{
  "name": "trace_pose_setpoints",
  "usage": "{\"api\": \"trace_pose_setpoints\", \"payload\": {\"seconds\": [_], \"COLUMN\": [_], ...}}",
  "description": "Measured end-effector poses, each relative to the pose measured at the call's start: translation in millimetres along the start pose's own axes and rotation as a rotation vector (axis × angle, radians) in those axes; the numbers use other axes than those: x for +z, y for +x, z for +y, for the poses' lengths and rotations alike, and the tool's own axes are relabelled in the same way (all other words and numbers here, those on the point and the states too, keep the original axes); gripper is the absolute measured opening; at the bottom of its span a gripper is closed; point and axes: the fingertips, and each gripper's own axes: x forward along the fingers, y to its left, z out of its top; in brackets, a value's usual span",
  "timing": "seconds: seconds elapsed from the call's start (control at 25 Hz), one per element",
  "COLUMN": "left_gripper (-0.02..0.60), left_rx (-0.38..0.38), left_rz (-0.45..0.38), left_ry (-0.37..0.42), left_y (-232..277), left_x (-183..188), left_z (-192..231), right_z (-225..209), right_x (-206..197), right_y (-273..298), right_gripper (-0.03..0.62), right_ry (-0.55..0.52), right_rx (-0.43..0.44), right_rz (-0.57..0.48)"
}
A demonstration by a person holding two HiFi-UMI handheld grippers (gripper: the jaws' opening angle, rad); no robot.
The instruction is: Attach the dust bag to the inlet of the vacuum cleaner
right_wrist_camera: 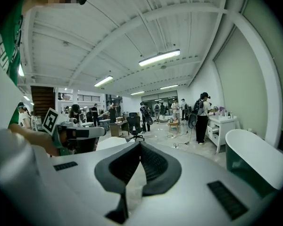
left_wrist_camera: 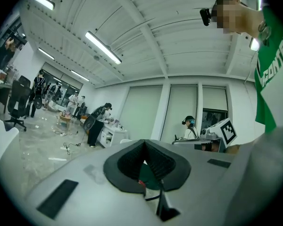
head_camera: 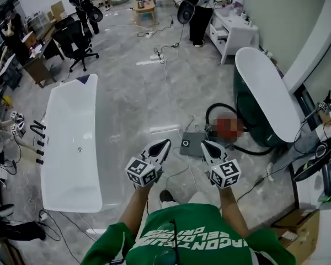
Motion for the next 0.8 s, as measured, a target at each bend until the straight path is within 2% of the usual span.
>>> {"api": "trace_pose_setpoints", "payload": {"seconds": [0.36,0.8], "left_gripper": [0.003,0.005], "left_rx": [-0.068,-0.145], "left_rz": [0.025,0.081], "left_ry": [-0.024,-0.009], "left_y": [13,71], "left_x": [-8,-17], "left_z": [35,76], "right_z": [0,-53], "right_x": [-9,-10], "right_y": [21,62], "right_gripper": [0.009,0.009], "right_ry": [0.013,0.058], "right_rx": [-0.071,-0.156], "right_rz": [0.033,-0.001]}}
